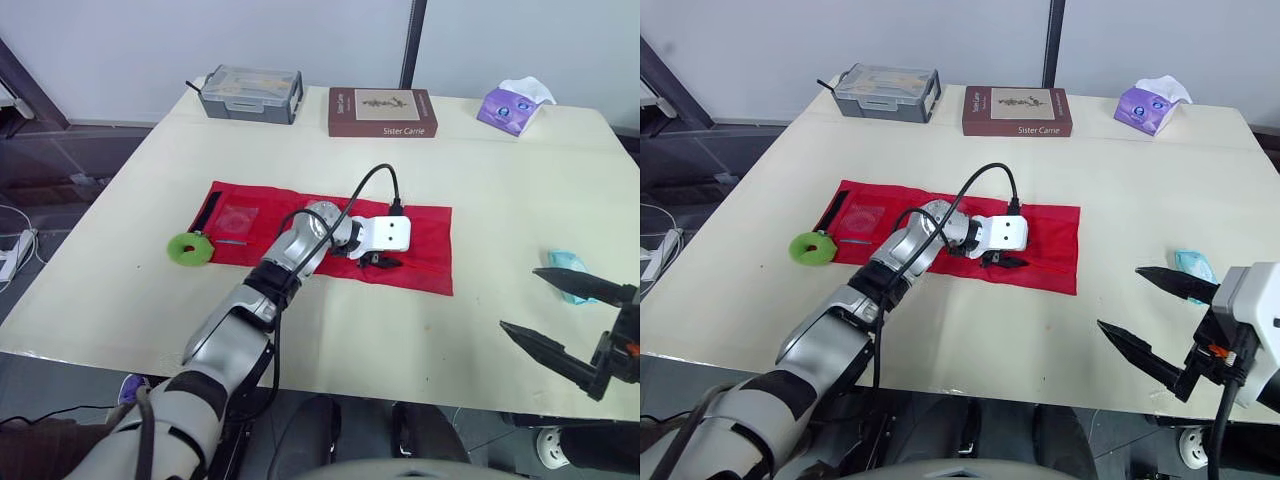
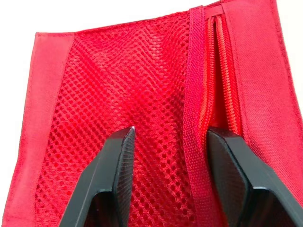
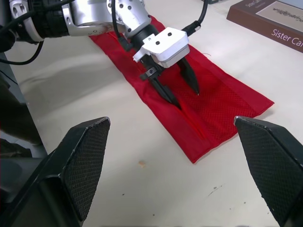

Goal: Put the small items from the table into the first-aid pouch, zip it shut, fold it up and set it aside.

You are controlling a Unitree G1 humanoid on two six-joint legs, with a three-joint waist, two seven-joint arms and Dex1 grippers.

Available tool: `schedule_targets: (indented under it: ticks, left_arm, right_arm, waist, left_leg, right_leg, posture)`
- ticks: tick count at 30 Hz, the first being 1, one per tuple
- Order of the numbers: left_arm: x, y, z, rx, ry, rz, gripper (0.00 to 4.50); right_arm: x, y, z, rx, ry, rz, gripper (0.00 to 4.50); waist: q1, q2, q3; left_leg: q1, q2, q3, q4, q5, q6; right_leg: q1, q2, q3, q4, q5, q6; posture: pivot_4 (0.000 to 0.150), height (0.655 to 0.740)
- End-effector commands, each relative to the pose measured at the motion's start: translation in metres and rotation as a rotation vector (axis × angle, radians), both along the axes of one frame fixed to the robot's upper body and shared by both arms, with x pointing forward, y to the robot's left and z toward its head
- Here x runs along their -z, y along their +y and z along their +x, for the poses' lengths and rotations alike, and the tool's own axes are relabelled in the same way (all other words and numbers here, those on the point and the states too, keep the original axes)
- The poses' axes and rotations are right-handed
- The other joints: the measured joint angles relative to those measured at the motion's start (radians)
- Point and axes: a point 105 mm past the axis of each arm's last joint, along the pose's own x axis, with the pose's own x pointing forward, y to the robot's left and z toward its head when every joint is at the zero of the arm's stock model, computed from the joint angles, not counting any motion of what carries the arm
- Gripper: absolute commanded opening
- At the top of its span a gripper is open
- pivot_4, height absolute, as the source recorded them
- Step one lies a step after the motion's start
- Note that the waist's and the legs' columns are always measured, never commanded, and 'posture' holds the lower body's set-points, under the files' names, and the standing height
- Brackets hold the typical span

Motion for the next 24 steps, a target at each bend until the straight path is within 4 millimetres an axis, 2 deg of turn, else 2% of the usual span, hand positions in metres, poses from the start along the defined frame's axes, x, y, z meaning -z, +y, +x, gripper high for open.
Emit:
schedule_targets:
  ticks: [1, 2, 3, 8, 14, 18, 21, 24]
  left_arm:
    - [-0.005, -0.001, -0.003, -0.008, 0.002, -0.025, 0.69]
    - [-0.007, -0.001, -0.004, -0.02, 0.037, -0.04, 0.22]
    - [-0.009, -0.001, -0.004, -0.034, 0.075, -0.058, 0.09]
    - [-0.035, -0.004, -0.003, -0.121, 0.36, -0.19, 0.09]
    - [-0.049, -0.005, -0.002, -0.166, 0.514, -0.242, 0.09]
    - [-0.051, -0.008, -0.004, -0.186, 0.593, -0.264, 0.09]
    - [-0.044, -0.008, -0.003, -0.197, 0.576, -0.247, 0.09]
    - [-0.039, -0.01, -0.001, -0.215, 0.564, -0.257, 0.09]
  right_arm:
    - [-0.006, 0.002, -0.002, -0.001, -0.042, -0.007, 4.5]
    - [-0.006, 0.002, -0.001, -0.001, -0.041, -0.006, 4.5]
    - [-0.006, 0.002, -0.001, -0.001, -0.04, -0.004, 4.5]
    - [-0.001, 0.0, 0.002, 0.02, -0.02, 0.002, 4.5]
    - [0.007, -0.008, 0.009, 0.102, -0.004, -0.02, 4.5]
    - [-0.001, -0.01, 0.006, 0.112, -0.039, 0.034, 4.5]
    - [-0.01, -0.014, 0.003, 0.107, -0.071, 0.068, 4.5]
    - [-0.012, -0.035, 0.011, 0.241, -0.084, 0.025, 4.5]
  waist:
    - [0.001, 0.0, 0.0]
    - [0.001, 0.0, 0.0]
    - [0.001, 0.0, 0.0]
    - [-0.001, 0.0, 0.0]
    - [-0.001, 0.0, 0.0]
    - [0.0, 0.0, 0.0]
    - [0.0, 0.0, 0.0]
    - [0.0, 0.0, 0.0]
  left_leg:
    - [0.0, 0.0, 0.0, 0.0, 0.0, 0.0]
    - [0.0, 0.0, 0.0, 0.0, 0.0, 0.0]
    - [0.0, 0.0, 0.0, 0.0, 0.0, 0.0]
    - [-0.001, 0.0, 0.0, 0.0, 0.0, 0.0]
    - [0.0, 0.0, 0.0, 0.0, 0.0, 0.0]
    - [-0.001, 0.0, 0.0, 0.0, 0.0, 0.0]
    - [-0.001, 0.0, 0.0, 0.0, 0.0, 0.0]
    - [-0.001, 0.0, 0.0, 0.0, 0.0, 0.0]
  right_leg:
    - [0.0, 0.0, 0.0, 0.0, 0.0, 0.0]
    - [0.0, 0.0, 0.0, 0.0, 0.0, 0.0]
    - [0.0, 0.0, 0.0, 0.0, 0.0, 0.0]
    - [0.0, 0.001, -0.001, 0.0, 0.0, 0.0]
    - [0.0, 0.001, -0.001, 0.0, 0.0, 0.0]
    - [0.0, 0.001, -0.001, 0.0, 0.0, 0.0]
    - [0.0, 0.001, 0.0, 0.0, 0.0, 0.0]
    - [0.0, 0.001, 0.0, 0.0, 0.0, 0.0]
  posture:
    - [0.15, 0.74]
    - [0.15, 0.74]
    - [0.15, 0.74]
    - [0.15, 0.74]
    - [0.15, 0.74]
    - [0.15, 0.74]
    - [0.15, 0.74]
    - [0.15, 0.74]
